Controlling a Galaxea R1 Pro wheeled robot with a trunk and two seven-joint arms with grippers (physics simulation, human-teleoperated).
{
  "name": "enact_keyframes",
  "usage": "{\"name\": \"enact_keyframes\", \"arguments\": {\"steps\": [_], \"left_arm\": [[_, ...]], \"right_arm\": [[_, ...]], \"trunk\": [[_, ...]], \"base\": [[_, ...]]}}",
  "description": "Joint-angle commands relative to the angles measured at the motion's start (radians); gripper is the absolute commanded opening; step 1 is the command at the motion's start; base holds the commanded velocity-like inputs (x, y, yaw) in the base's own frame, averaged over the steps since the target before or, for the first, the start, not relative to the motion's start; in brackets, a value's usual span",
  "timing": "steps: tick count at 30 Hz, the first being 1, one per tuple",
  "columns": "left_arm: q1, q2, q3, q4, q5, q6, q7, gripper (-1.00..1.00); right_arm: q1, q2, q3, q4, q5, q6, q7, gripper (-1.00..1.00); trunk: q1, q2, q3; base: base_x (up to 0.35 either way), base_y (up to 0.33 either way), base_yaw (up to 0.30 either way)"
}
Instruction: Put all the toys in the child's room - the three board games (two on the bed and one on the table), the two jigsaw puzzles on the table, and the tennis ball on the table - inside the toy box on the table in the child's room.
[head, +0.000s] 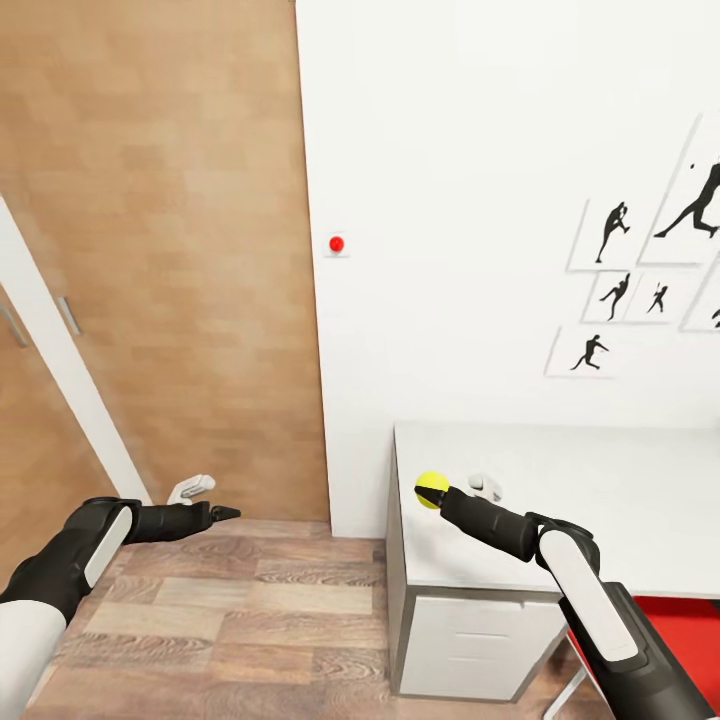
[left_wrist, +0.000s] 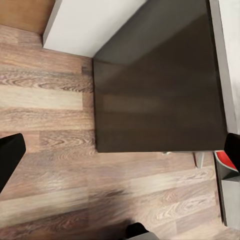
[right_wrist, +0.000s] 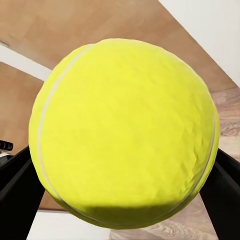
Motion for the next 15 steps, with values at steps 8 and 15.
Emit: {"name": "enact_keyframes", "arguments": {"steps": [8, 15], "left_arm": [[-0.001, 0.0, -0.001, 0.0, 0.001, 0.004, -0.001, 1.0], [-0.001, 0.0, -0.001, 0.0, 0.002, 0.004, -0.001, 1.0]], "right_arm": [[-0.001, -0.001, -0.001, 0.001, -0.002, 0.0, -0.003, -1.0], [-0.001, -0.002, 0.0, 0.01, 0.002, -0.056, -0.004, -1.0]], "trunk": [[0.001, -0.002, 0.004], [0.001, -0.002, 0.004]], "base": [[-0.007, 0.001, 0.008], [0.0, 0.0, 0.0]]}}
